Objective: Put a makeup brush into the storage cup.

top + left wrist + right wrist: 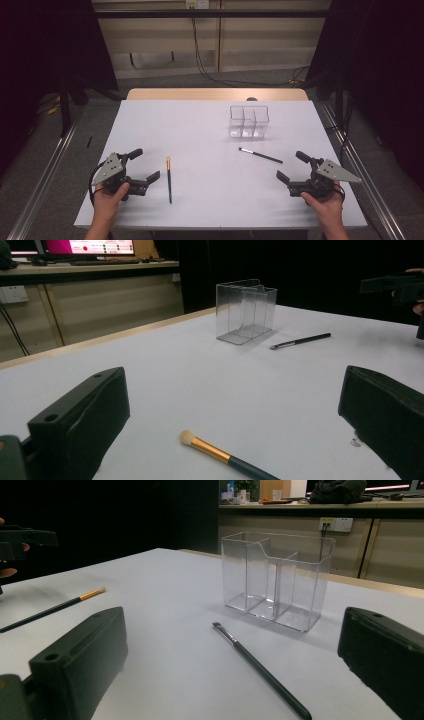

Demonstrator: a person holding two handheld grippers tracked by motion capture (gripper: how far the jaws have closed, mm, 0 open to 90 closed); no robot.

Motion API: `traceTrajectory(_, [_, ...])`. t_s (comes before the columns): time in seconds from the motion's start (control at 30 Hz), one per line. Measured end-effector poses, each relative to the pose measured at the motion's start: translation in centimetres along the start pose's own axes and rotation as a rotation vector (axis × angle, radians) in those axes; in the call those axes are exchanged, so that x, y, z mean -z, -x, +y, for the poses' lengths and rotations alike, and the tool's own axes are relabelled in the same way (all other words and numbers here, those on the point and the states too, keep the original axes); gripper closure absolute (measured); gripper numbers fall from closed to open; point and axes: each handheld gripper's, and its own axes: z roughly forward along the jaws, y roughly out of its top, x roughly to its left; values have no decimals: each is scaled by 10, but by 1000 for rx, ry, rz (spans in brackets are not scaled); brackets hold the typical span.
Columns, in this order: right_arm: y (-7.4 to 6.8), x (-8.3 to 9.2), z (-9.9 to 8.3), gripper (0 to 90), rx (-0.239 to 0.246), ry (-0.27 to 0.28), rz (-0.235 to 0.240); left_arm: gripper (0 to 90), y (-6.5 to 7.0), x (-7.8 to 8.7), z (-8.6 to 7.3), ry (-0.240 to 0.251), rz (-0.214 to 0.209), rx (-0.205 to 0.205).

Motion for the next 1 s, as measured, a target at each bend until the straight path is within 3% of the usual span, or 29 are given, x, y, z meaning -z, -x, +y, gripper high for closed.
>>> traceTrajectory(0.47, [-2, -1, 0, 0, 2, -2, 4, 0, 2, -3, 1, -1, 3, 26])
traceTrajectory(0.63, [-2, -1, 0, 0, 5, -2, 8, 0, 4, -7, 3, -49, 27, 74])
traceTrajectory(0.7, [-2, -1, 0, 0, 6, -5, 8, 0, 5, -10, 5, -92, 44, 94])
traceTrajectory(0.83, [-2, -1, 0, 0, 5, -7, 8, 0, 7, -14, 9, -126, 57, 93])
traceTrajectory(0.93, [-2, -1, 0, 0, 5, -4, 7, 0, 10, -20, 13, -179, 65, 101])
traceTrajectory(1.0, [-2, -1, 0, 0, 5, -7, 8, 0, 10, -21, 13, -183, 62, 114])
